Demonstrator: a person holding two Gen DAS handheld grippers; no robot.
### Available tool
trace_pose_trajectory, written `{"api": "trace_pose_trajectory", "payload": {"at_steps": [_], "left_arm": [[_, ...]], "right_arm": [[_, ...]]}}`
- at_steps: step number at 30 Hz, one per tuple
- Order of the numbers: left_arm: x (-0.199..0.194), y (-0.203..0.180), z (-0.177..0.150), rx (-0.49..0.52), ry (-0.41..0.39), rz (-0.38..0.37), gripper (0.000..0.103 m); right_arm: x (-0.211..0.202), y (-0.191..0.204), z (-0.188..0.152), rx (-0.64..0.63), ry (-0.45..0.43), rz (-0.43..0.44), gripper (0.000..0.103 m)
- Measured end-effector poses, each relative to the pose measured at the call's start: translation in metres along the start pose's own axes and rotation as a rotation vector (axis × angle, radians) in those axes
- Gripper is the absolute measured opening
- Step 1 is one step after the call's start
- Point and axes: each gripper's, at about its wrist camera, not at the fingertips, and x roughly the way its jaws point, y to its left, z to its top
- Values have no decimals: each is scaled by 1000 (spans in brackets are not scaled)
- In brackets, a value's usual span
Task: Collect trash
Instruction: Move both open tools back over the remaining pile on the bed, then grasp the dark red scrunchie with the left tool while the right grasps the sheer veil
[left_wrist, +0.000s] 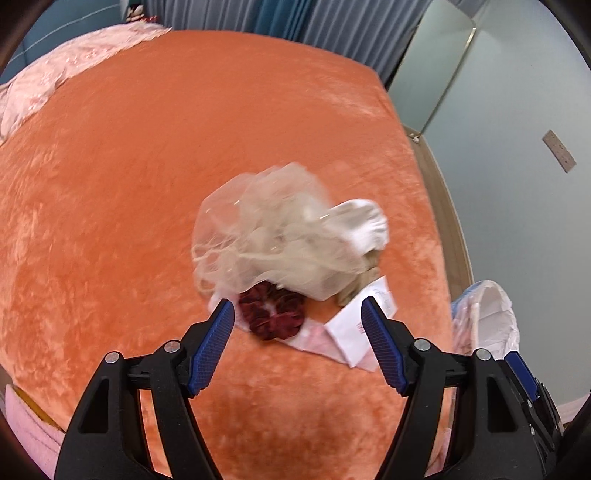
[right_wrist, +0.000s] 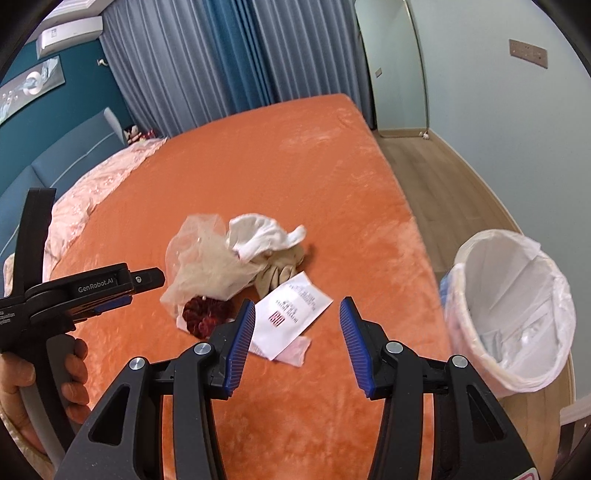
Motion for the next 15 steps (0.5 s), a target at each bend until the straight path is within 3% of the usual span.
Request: {"api": "trace_pose_trajectory", "payload": {"at_steps": [6,15], "left_arm": [[31,27,-5,-36,66,21,63],[80,31,-2,-38,144,12,54]], "right_arm": [[34,17,-13,-17,76,10,47],[73,24,-12,-26,147,8,47]]}}
